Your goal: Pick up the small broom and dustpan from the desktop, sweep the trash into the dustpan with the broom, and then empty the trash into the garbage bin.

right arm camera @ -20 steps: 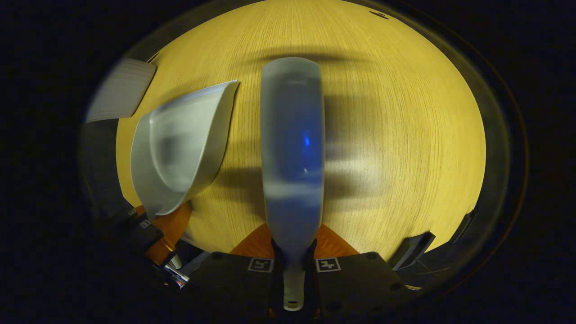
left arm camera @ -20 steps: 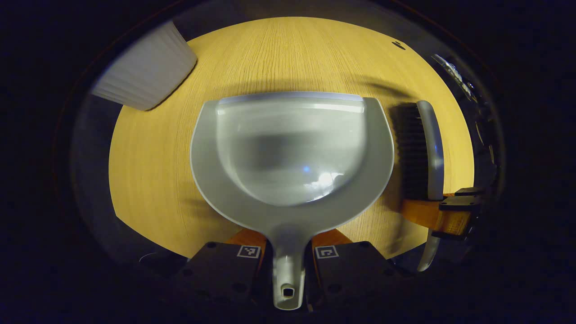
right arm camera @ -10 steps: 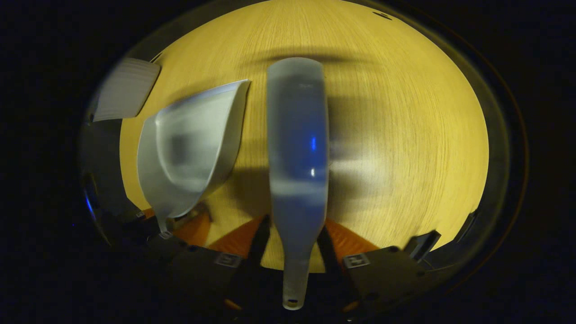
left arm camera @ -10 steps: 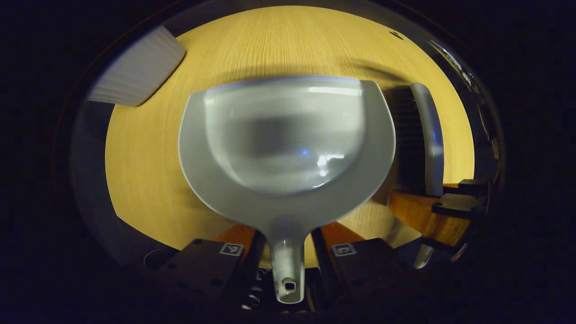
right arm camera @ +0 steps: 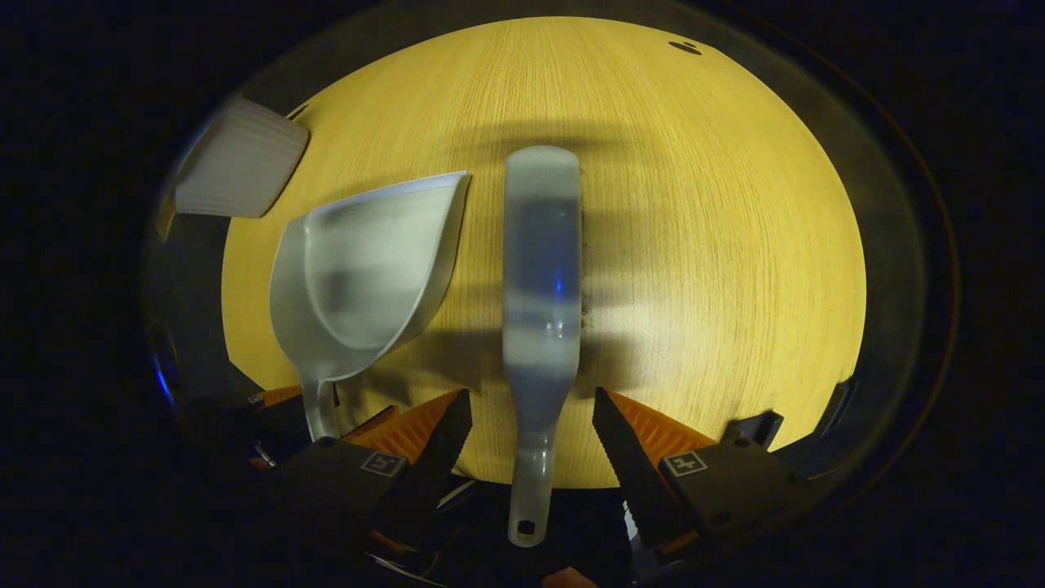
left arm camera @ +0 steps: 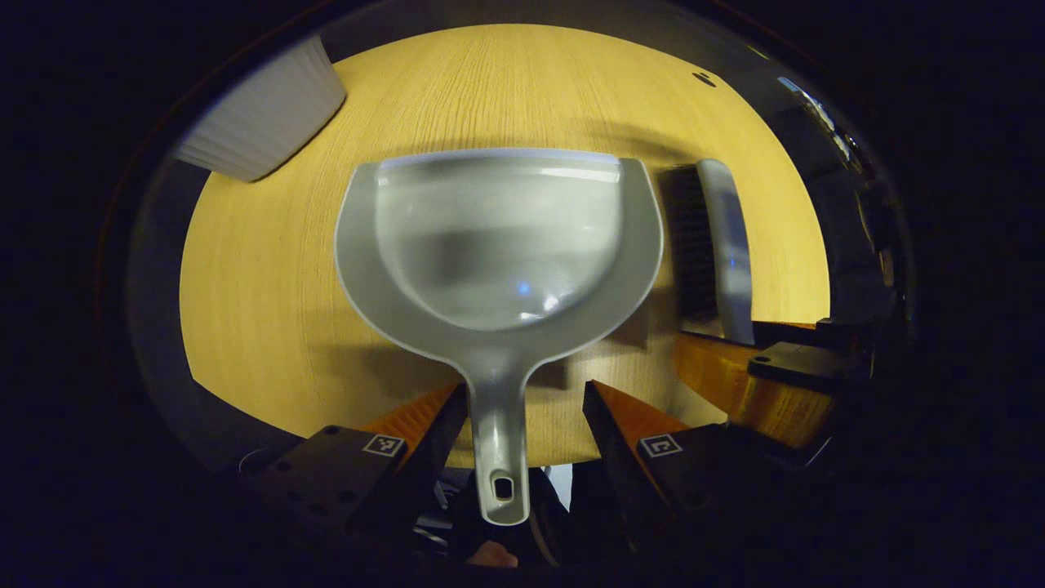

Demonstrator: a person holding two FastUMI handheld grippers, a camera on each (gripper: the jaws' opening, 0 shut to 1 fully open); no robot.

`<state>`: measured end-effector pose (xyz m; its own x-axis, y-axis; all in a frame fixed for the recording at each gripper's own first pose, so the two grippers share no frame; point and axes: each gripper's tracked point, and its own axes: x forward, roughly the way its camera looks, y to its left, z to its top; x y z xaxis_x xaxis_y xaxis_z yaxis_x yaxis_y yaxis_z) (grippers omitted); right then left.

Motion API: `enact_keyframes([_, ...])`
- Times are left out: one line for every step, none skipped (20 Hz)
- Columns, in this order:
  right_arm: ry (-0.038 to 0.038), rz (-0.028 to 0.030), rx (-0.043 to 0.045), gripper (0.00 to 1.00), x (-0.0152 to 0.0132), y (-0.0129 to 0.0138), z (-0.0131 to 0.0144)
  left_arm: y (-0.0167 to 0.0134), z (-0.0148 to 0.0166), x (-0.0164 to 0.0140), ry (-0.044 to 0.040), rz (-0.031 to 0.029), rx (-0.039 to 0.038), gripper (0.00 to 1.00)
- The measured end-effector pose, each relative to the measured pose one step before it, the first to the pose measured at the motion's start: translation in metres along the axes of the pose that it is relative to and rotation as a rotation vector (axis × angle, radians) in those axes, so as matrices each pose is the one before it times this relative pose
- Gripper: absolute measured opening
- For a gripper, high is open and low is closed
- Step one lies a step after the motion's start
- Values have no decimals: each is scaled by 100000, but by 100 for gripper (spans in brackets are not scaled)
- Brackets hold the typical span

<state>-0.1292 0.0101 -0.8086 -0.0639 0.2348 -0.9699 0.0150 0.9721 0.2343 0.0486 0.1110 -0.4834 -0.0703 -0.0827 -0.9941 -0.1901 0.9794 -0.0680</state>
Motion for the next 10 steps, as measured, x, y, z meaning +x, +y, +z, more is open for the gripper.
enact_keyframes([-1535, 250, -245, 98, -426, -115, -27, 242, 53, -521, -2713, 2068, 1886, 87])
enact_keyframes([-1647, 49, -220, 98, -453, -125, 89, 265, 53, -448, -2453, 1799, 1342, 87])
enact_keyframes([-1835, 312, -189, 98, -555, -112, 67, 149, -107, -397, -2145, 1162, 907, 87])
enact_keyframes([-2064, 201, 20, 98, -667, -141, 112, 76, -74, -441, -1954, 889, 161, 87])
enact_keyframes([-2379, 203, 16, 98, -689, -173, 224, -35, -59, -546, -2780, 43, -325, 87])
enact_keyframes([-2070, 199, -162, 98, -530, -128, 233, -29, -2, -328, -1626, 88, -377, 87])
enact_keyframes([-2183, 91, -429, 98, -611, -172, 219, -78, -14, -420, -2332, -196, -735, 87])
enact_keyframes([-2689, -165, -829, 98, -636, -181, 223, -223, 140, -555, -2569, -199, -952, 87])
enact_keyframes([-2959, -266, -1090, 98, -626, -162, 213, -155, 229, -460, -3034, -210, -800, 87])
enact_keyframes([-2859, -240, -1553, 98, -661, -96, 86, -185, 282, -676, -3491, -715, -374, 87])
